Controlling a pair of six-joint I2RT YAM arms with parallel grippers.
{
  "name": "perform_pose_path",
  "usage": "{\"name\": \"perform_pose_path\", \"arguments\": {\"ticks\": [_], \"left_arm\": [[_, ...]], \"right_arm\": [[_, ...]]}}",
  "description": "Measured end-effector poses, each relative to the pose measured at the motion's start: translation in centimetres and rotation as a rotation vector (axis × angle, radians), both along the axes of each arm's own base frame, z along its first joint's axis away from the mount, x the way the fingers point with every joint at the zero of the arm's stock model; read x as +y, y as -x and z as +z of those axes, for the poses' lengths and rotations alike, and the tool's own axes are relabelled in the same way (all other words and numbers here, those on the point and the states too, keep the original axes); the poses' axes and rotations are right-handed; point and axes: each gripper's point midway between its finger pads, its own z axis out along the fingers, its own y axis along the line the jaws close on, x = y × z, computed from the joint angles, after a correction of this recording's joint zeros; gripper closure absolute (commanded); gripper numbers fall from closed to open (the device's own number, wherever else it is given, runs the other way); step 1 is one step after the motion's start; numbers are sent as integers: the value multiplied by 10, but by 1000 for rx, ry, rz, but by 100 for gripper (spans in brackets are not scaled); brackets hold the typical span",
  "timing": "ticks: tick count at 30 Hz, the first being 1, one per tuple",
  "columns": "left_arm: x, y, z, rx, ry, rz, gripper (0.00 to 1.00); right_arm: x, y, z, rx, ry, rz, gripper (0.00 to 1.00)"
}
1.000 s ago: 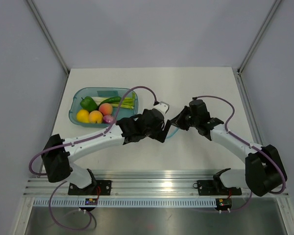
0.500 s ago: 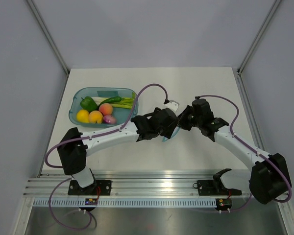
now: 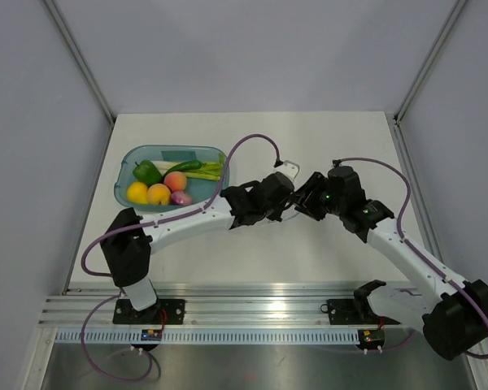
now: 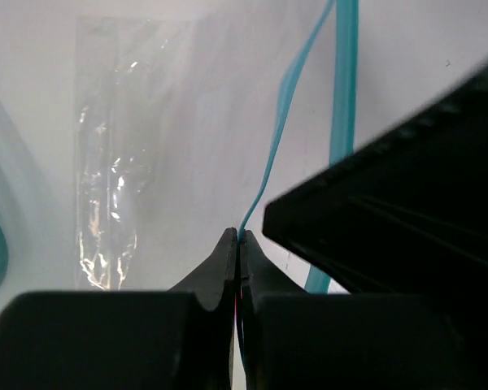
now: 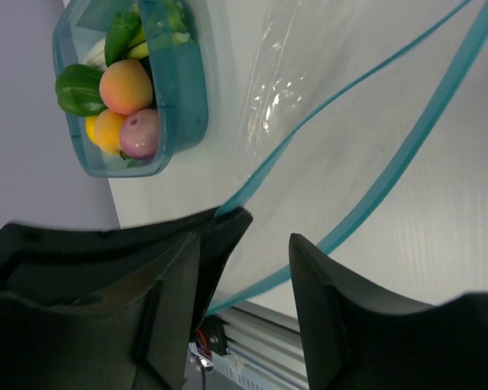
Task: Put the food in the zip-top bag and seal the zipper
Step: Pick up the zipper food storage bag at the center of the board, then open the zipper of the food storage bag at the center of the board.
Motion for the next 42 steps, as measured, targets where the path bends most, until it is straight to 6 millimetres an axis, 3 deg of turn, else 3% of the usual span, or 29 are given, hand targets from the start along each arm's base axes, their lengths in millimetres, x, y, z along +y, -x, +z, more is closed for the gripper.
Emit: {"name": "perform_pose_path", "arguments": {"ticks": [9, 11, 14, 19, 22, 28, 29, 30, 32, 33, 35, 39, 42], "left_arm": [[20, -19, -1, 101, 123, 91, 100], [18, -21, 3, 113, 152, 100, 100], [14, -20, 6, 124, 184, 101, 100], [10, -18, 8, 138, 207, 98, 100], [9, -18, 9, 141, 215, 97, 100], [11, -17, 15, 136, 232, 100, 100], [12, -16, 18, 132, 237, 99, 100], [12, -16, 20, 128, 243, 99, 100], [14, -17, 23, 124, 249, 101, 100], [15, -18, 24, 122, 252, 103, 100], [19, -20, 25, 121, 255, 110, 100], [28, -30, 31, 117, 277, 133, 100], [29, -36, 40, 117, 306, 141, 100]], "right_arm": [[-27, 3, 72, -170, 39, -86, 44], [-35, 3, 71, -169, 63, -117, 32], [-42, 4, 54, -114, 113, -138, 20], [-42, 4, 17, -23, 151, -146, 19], [-38, 2, -3, 26, 161, -143, 23], [-28, -12, -33, 78, 162, -143, 41], [-27, -15, -38, 83, 163, -142, 48], [-26, -17, -43, 85, 167, -140, 66], [-26, -20, -52, 95, 187, -139, 85], [-26, -21, -54, 99, 195, -138, 100], [-32, -20, -56, 103, 237, -140, 100], [-43, -34, -22, 18, 328, -141, 100], [-51, -51, 31, -95, 397, -138, 100]]}}
